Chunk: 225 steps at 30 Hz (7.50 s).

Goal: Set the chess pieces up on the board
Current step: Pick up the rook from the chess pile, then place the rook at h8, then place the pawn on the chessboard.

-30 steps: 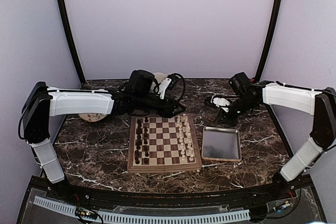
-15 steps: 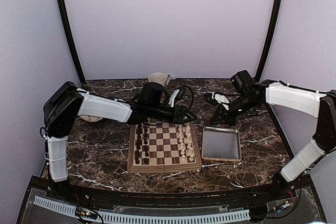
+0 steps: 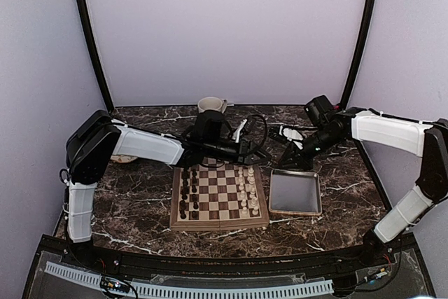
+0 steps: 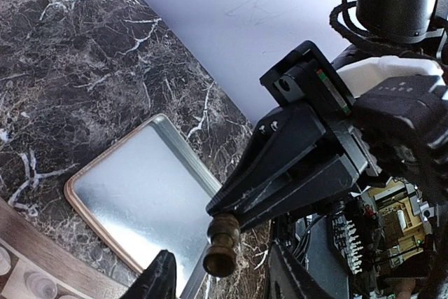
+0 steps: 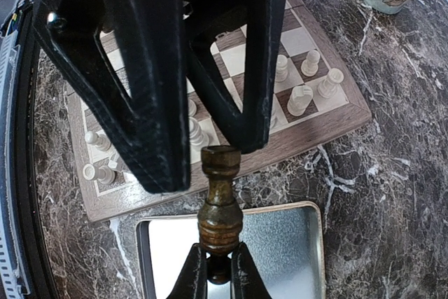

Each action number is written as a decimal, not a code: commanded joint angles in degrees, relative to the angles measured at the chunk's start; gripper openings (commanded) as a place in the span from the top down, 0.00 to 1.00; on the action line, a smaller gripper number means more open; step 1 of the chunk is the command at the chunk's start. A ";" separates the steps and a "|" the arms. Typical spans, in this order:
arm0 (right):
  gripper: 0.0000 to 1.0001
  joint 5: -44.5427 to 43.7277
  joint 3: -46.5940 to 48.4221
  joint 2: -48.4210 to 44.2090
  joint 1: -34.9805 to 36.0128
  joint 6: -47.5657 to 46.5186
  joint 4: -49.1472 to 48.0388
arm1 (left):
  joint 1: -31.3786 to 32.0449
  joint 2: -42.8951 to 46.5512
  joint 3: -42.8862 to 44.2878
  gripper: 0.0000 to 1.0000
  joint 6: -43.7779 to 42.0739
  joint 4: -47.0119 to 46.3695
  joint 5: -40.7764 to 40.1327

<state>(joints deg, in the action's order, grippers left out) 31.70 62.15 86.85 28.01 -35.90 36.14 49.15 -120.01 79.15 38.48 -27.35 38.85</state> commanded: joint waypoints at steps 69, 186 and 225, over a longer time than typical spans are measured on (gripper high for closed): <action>1.00 -10.33 -3.23 2.27 1.44 0.02 -2.48 | -13.55 11.16 11.58 0.86 -43.51 72.88 -35.88; 0.97 -71.84 30.04 34.00 44.84 -34.49 11.46 | -22.81 27.48 -1.44 0.62 -36.37 55.92 -31.04; 0.77 -53.02 30.06 17.78 37.74 -24.04 16.16 | -21.51 28.15 -3.08 0.65 -39.47 52.07 -24.70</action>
<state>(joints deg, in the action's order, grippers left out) -29.34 92.12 111.13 69.52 -65.60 50.96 26.63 -94.17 77.23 1.23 27.22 11.75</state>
